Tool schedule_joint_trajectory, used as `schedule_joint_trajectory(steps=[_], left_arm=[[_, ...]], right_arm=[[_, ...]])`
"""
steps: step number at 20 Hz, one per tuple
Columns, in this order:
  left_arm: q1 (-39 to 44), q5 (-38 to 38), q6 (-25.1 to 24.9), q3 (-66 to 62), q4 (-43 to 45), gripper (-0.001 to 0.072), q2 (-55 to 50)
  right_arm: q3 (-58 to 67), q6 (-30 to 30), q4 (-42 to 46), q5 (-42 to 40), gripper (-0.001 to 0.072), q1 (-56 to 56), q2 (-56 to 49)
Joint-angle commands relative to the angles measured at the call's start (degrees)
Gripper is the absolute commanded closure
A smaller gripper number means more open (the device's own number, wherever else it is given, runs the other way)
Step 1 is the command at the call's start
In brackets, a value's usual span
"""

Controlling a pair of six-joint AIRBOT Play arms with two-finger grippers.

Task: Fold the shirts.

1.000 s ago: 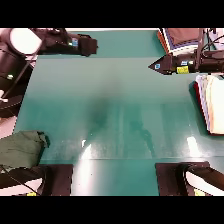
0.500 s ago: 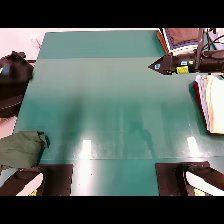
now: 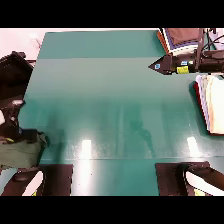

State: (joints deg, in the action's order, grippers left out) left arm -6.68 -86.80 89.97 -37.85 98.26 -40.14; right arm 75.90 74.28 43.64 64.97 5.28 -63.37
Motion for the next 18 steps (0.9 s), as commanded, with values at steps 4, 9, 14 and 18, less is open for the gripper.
schedule_joint_trajectory(steps=[4,9,14,18], left_arm=[[-0.5,-0.1,1.5,8.4,3.4,0.0388,0.4],[-0.5,2.1,1.7,8.4,3.6,0.0586,0.4],[-0.5,3.3,1.6,1.4,3.4,0.0686,0.4],[0.5,3.2,1.6,-18.7,3.1,0.0687,0.4]], right_arm=[[0.1,0.0,0.0,-0.1,0.0694,0.0,0.0],[0.1,0.0,0.0,0.2,0.0694,0.0,0.0],[0.1,0.0,-0.1,-0.1,0.0694,0.0,0.0],[2.6,0.0,-0.2,-0.3,0.0695,-0.4,0.2]])
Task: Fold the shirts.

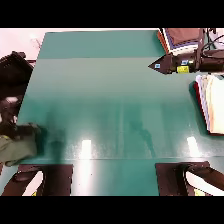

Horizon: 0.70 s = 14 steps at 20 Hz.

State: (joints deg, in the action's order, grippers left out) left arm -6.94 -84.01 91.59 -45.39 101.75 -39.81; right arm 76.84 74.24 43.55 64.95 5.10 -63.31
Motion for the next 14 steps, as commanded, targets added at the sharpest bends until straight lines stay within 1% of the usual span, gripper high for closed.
schedule_joint_trajectory(steps=[1,3,5,7,9,11,14], left_arm=[[2.4,0.5,0.0,-16.1,-0.8,0.0688,0.0],[7.6,1.0,0.0,-25.3,-3.2,0.0689,-0.2],[14.9,0.8,0.0,-33.3,-4.6,0.0689,-2.6],[22.6,0.1,0.1,-40.5,-4.9,0.069,-7.4],[30.8,0.0,-0.2,-47.4,-4.8,0.0689,-13.8],[39.2,0.8,-2.5,-54.8,-4.8,0.0689,-21.5],[51.4,5.9,-7.0,-66.4,-5.6,0.0687,-34.2]], right_arm=[[3.4,0.0,-0.1,-0.4,0.0695,-0.2,0.1],[7.9,0.0,0.0,-0.8,0.0694,-0.2,0.1],[12.3,0.0,0.2,-1.9,0.0695,-0.3,0.1],[16.3,0.1,1.4,-2.8,0.0695,-0.3,0.1],[20.2,0.5,4.7,-2.6,0.0694,-0.3,0.1],[23.4,1.4,6.7,-2.4,0.0695,-0.9,0.1],[26.8,2.9,7.3,-1.2,0.0695,-3.3,0.1]])
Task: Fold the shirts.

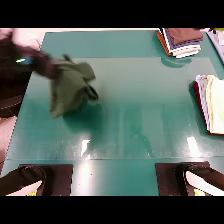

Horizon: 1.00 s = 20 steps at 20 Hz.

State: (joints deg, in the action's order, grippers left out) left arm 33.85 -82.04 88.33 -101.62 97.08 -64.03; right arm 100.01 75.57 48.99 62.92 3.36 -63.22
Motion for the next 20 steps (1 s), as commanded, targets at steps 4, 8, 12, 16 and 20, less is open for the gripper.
schedule_joint_trajectory(steps=[4,8,12,16,20], left_arm=[[17.3,16.1,-8.5,-16.3,-17.6,0.0685,-21.6],[14.7,15.1,-8.6,-16.0,-21.3,0.0119,-24.4],[2.8,7.0,-3.8,-14.3,-20.8,0.0119,-24.3],[-11.8,6.7,0.2,-1.5,-21.7,0.0119,-24.4],[-20.8,12.1,0.1,18.3,-31.6,0.0119,-24.4]], right_arm=[[5.4,2.6,1.8,2.9,0.0694,-5.2,0.2],[5.4,2.6,2.1,5.8,0.0695,-6.4,0.1],[5.4,2.6,2.1,6.1,0.0694,-6.4,0.1],[5.4,2.6,2.1,6.9,0.0695,-6.4,0.1],[5.3,2.6,2.1,7.7,0.0694,-6.4,0.1]])
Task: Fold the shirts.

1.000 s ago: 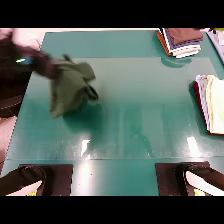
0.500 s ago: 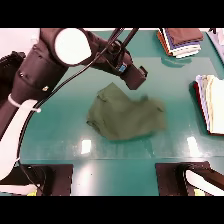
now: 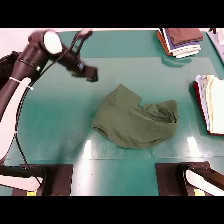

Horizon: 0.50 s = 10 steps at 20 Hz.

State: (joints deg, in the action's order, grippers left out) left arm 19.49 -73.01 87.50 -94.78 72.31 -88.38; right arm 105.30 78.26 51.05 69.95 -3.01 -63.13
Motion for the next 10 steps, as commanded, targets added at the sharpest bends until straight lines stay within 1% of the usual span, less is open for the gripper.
schedule_joint_trajectory(steps=[1,3,5,6,10], left_arm=[[-7.3,5.4,0.4,15.8,-9.4,0.0119,0.0],[-6.9,10.3,-0.2,22.8,-11.7,0.0119,0.0],[-5.3,14.7,-2.7,27.1,-16.2,0.012,-0.1],[-4.2,16.4,-3.6,27.9,-17.7,0.0119,-0.1],[1.7,21.7,-3.6,28.1,-18.1,0.012,-0.1]], right_arm=[[0.0,0.0,0.0,0.6,0.0694,0.0,0.0],[0.0,0.0,0.0,0.6,0.0695,0.0,0.0],[0.0,0.0,0.0,0.6,0.0694,0.0,0.0],[0.0,0.0,0.0,0.6,0.0694,0.0,0.0],[0.0,0.0,0.0,0.6,0.0695,0.0,0.0]])
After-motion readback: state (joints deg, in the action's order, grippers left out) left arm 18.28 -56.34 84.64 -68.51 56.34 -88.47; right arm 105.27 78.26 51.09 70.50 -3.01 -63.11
